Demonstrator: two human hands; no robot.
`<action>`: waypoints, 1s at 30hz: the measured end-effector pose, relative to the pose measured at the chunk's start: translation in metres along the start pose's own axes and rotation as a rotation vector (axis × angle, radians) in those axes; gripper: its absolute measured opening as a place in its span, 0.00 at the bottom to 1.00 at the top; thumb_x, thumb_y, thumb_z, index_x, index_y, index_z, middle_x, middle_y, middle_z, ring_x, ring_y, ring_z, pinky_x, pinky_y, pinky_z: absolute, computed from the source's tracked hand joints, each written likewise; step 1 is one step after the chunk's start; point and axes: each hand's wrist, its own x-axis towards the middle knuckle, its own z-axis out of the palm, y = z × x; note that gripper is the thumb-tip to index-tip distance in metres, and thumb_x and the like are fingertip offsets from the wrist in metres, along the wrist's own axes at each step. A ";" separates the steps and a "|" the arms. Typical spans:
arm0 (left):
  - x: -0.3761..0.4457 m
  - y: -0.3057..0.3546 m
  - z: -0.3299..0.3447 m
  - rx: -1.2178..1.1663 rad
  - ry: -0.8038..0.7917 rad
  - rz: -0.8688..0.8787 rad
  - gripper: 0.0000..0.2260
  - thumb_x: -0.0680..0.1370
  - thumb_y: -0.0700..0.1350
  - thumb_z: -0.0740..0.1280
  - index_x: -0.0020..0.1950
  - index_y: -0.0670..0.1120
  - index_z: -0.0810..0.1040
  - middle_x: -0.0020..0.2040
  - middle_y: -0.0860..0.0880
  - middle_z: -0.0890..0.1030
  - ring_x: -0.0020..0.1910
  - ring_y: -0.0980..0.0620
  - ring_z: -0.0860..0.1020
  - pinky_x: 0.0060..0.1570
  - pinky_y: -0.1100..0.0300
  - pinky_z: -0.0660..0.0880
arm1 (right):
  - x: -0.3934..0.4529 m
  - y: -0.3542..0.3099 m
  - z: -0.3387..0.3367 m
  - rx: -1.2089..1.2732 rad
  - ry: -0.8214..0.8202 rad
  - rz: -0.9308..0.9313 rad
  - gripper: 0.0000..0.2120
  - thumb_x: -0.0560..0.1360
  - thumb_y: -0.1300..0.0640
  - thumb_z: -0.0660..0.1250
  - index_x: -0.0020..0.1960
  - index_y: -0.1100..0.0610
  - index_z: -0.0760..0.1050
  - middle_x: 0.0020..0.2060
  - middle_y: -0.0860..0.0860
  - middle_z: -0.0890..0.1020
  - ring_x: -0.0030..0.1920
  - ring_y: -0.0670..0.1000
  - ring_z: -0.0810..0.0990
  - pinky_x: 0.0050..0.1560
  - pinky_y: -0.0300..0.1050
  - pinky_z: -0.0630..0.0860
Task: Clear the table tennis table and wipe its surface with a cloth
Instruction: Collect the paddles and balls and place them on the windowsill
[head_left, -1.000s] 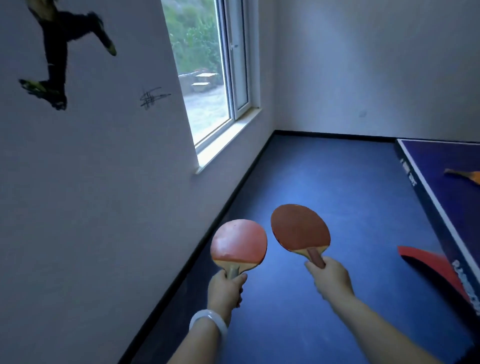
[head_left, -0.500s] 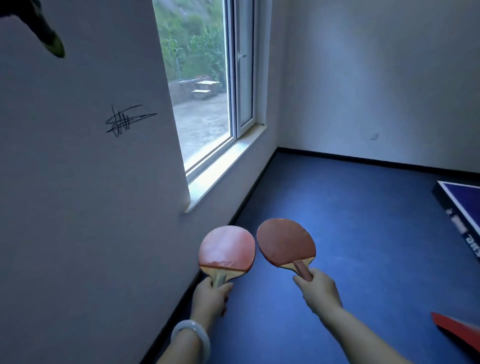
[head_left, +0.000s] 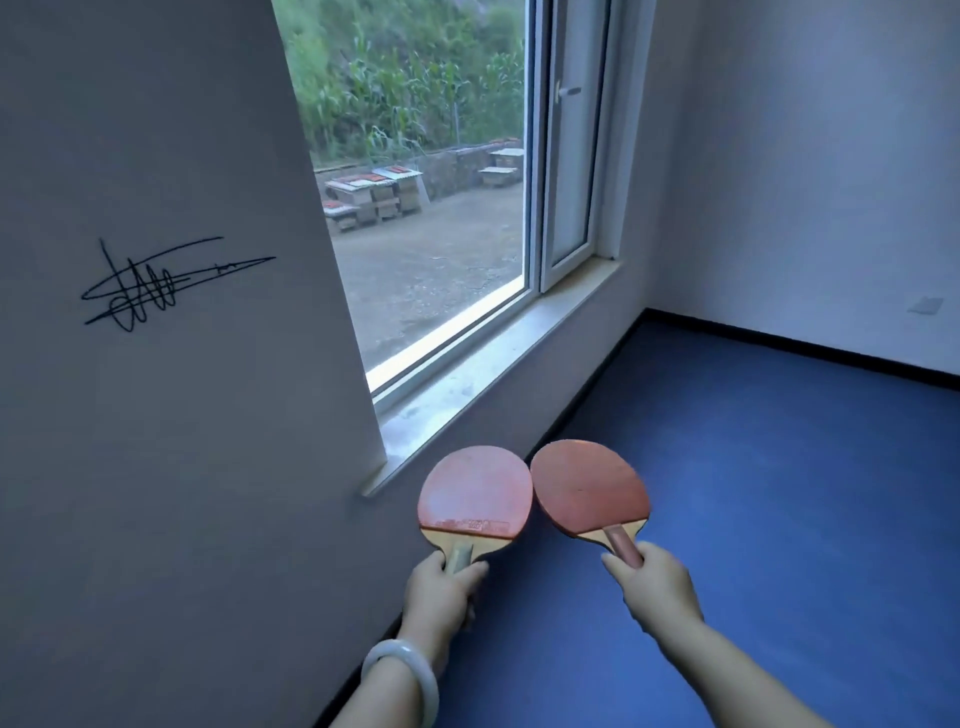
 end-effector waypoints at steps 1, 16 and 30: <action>0.010 0.007 0.008 -0.017 0.019 -0.012 0.09 0.75 0.39 0.70 0.43 0.41 0.69 0.29 0.45 0.71 0.20 0.51 0.65 0.22 0.62 0.62 | 0.022 -0.006 -0.002 -0.015 -0.023 -0.013 0.15 0.76 0.48 0.66 0.39 0.58 0.69 0.30 0.53 0.73 0.30 0.54 0.70 0.32 0.44 0.67; 0.224 0.055 0.008 -0.027 0.246 -0.133 0.11 0.75 0.40 0.71 0.42 0.41 0.69 0.28 0.44 0.70 0.20 0.50 0.66 0.23 0.62 0.61 | 0.252 -0.145 0.083 -0.274 -0.269 -0.165 0.13 0.74 0.46 0.67 0.39 0.53 0.69 0.34 0.49 0.77 0.32 0.51 0.74 0.30 0.41 0.66; 0.359 0.065 -0.007 -0.011 0.345 -0.312 0.14 0.75 0.43 0.71 0.41 0.44 0.65 0.31 0.46 0.71 0.20 0.51 0.67 0.22 0.64 0.62 | 0.363 -0.226 0.183 -0.395 -0.495 -0.234 0.13 0.73 0.47 0.67 0.37 0.53 0.69 0.34 0.48 0.76 0.33 0.50 0.73 0.31 0.43 0.65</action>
